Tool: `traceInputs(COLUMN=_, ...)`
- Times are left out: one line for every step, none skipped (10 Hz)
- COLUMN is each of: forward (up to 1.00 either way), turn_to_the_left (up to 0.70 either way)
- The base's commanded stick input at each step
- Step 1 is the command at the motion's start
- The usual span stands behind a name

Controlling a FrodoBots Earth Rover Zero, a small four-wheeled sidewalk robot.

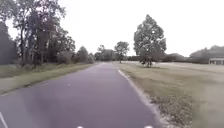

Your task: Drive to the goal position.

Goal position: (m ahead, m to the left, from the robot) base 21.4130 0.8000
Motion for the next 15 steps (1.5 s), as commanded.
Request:
traceInputs(forward=0.70, turn_to_the_left=0.00)
traceInputs(forward=0.70, turn_to_the_left=0.00)
traceInputs(forward=0.70, turn_to_the_left=0.00)
traceInputs(forward=0.70, turn_to_the_left=0.00)
traceInputs(forward=0.70, turn_to_the_left=0.00)
traceInputs(forward=0.70, turn_to_the_left=0.00)
traceInputs(forward=0.70, turn_to_the_left=0.00)
traceInputs(forward=0.70, turn_to_the_left=0.00)
traceInputs(forward=0.70, turn_to_the_left=0.00)
traceInputs(forward=0.70, turn_to_the_left=0.00)
traceInputs(forward=0.70, turn_to_the_left=0.00)
traceInputs(forward=0.70, turn_to_the_left=0.00)
traceInputs(forward=0.70, turn_to_the_left=0.00)
traceInputs(forward=0.70, turn_to_the_left=0.00)
traceInputs(forward=0.70, turn_to_the_left=0.00)
